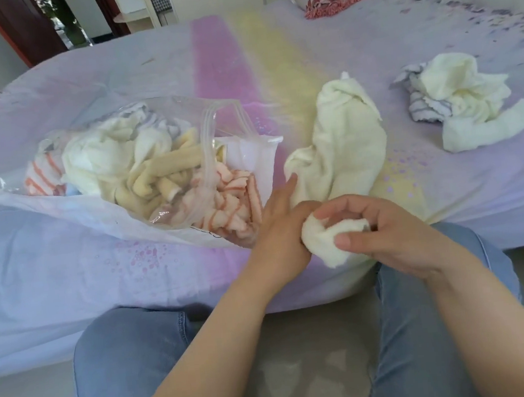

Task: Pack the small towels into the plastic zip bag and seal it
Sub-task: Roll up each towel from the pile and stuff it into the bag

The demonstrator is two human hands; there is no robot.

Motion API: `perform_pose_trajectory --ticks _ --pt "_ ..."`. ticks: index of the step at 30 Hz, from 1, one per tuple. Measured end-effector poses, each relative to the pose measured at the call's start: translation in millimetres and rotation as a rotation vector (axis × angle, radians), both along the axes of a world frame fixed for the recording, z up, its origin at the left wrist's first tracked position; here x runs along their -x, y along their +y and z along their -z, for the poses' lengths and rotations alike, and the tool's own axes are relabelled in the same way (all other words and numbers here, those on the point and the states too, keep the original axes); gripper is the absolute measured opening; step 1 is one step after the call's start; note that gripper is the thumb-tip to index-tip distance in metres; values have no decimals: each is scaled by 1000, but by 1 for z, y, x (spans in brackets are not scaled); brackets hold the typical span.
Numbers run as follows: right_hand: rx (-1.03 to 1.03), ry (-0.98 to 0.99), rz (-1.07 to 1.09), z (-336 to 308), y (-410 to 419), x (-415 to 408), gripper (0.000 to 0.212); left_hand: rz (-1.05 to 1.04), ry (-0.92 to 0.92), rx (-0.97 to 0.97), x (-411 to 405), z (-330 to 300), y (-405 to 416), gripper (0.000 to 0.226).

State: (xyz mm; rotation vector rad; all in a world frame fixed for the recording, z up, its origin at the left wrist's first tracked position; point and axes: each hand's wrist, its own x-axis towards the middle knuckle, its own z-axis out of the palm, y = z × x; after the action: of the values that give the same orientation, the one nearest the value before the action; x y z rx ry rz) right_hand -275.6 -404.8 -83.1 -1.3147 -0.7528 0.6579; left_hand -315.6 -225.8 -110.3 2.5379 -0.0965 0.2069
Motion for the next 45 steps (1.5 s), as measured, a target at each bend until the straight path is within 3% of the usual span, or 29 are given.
perform_pose_trajectory --ticks 2,6,11,14,16,18,20,23,26,28,30,32,33,37,40,42,45 --pt "-9 -32 164 -4 -4 -8 25 12 -7 21 1 2 0 39" --pt "204 -183 709 0 3 -55 14 -115 -87 10 13 -4 -4 18" --pt "499 -461 656 20 34 -106 15 -274 -145 184 24 -23 -4 37" --pt "449 -431 660 28 52 -137 12 -212 -39 251 26 -27 1 40" --pt "391 -346 791 32 56 -163 15 -196 -38 175 25 -25 2 30" --pt "543 -323 847 39 54 -183 46 -247 -59 135 23 -23 1 24" --pt "870 -378 750 51 49 -191 76 -295 -59 138 20 -22 0 26" --pt "1049 -496 650 59 38 -189 75 -328 -66 150 16 -22 2 30" --pt "954 -495 631 40 31 -171 43 -352 -39 174 13 -24 -1 35" --pt "710 -433 588 26 29 -142 18 -349 -43 223 12 -23 -5 38" --pt "396 -297 543 12 30 -97 23 -339 -52 324 9 -23 -7 38" --pt "221 -275 501 10 31 -54 18 -314 -35 449 9 -23 -8 43" --pt "197 -304 461 11 31 -38 18 -292 -13 530 10 -24 -9 47" --pt "157 -252 300 21 37 -8 60 -228 31 749 19 -29 -8 53" --pt "145 -254 411 25 42 -4 67 -104 64 824 31 -35 -1 46" --pt "113 -226 490 22 43 -3 61 -70 34 739 40 -36 4 34" --pt "117 -242 592 13 38 -5 52 -355 -317 385 58 -29 13 13"
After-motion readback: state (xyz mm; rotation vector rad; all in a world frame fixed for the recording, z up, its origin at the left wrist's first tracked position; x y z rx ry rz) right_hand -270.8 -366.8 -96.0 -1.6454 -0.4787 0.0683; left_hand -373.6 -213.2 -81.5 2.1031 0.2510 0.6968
